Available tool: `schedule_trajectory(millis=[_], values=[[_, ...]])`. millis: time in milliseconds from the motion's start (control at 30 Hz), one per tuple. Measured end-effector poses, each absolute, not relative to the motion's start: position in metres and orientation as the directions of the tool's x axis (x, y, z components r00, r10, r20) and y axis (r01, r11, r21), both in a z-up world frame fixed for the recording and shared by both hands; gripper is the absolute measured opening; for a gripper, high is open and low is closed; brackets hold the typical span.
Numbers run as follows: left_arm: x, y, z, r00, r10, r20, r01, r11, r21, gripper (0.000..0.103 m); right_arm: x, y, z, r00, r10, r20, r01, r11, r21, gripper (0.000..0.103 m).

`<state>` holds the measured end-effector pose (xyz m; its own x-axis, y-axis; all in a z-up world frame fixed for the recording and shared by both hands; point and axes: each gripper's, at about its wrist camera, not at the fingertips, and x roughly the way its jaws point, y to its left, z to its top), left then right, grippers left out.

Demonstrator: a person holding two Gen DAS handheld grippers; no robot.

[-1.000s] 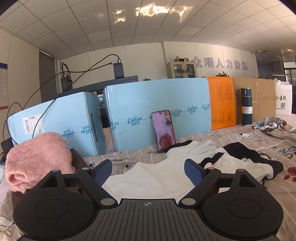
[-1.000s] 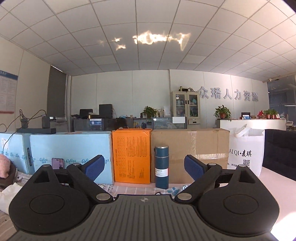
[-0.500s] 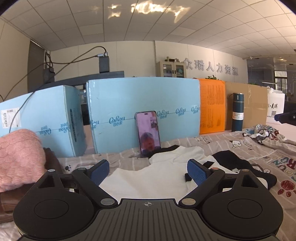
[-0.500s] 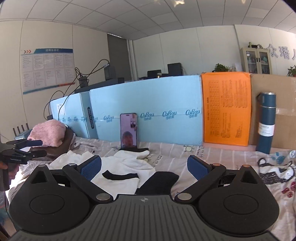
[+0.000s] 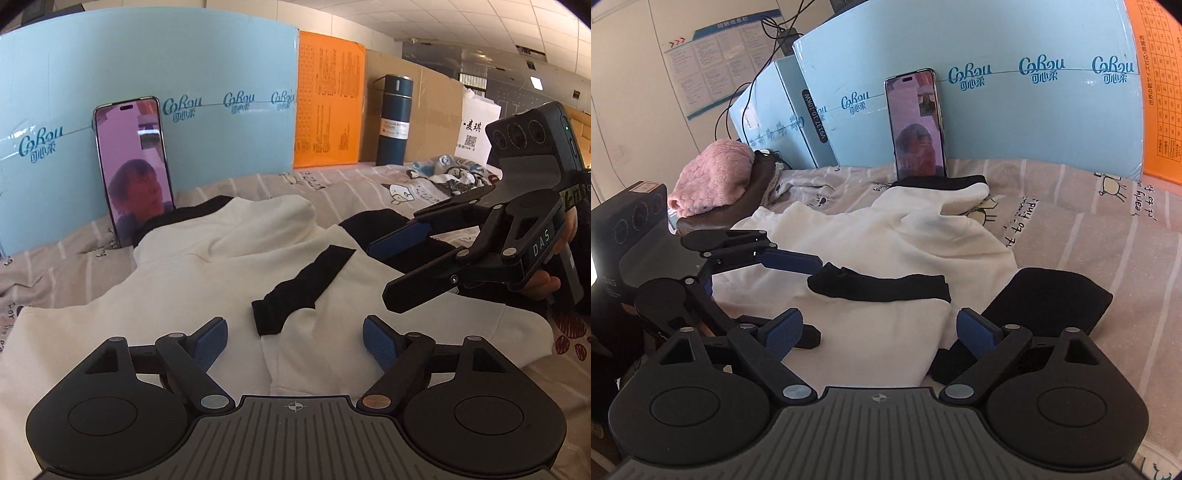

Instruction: Fold clothes

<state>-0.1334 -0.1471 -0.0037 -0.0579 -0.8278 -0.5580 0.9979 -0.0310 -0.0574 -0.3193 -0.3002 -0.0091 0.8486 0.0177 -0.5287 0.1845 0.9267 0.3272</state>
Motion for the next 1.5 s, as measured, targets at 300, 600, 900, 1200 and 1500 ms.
schedule_trajectory(millis=[300,600,900,1200,1500], values=[[-0.126,-0.148,-0.007,-0.09,-0.826,-0.556,0.993,-0.034,-0.111,0.039,-0.313,-0.305,-0.019,0.848,-0.001,-0.531,0.207,0.921,0.33,0.062],[-0.125,-0.148,-0.004,-0.081,-0.832,-0.548,0.994,-0.03,-0.102,0.016,-0.311,-0.302,-0.019,0.841,-0.031,-0.54,0.222,0.93,0.293,0.062],[-0.125,-0.141,0.001,-0.152,-0.849,-0.506,0.985,-0.089,-0.145,0.011,-0.31,-0.305,-0.02,0.846,-0.012,-0.534,0.206,0.929,0.306,0.064],[-0.124,-0.129,0.013,-0.25,-0.871,-0.423,0.961,-0.171,-0.217,0.011,-0.32,-0.312,-0.02,0.874,0.055,-0.483,0.159,0.906,0.391,0.079],[-0.117,-0.111,0.023,-0.41,-0.86,-0.302,0.896,-0.318,-0.311,0.011,-0.336,-0.313,-0.01,0.911,0.194,-0.365,0.018,0.864,0.503,0.085]])
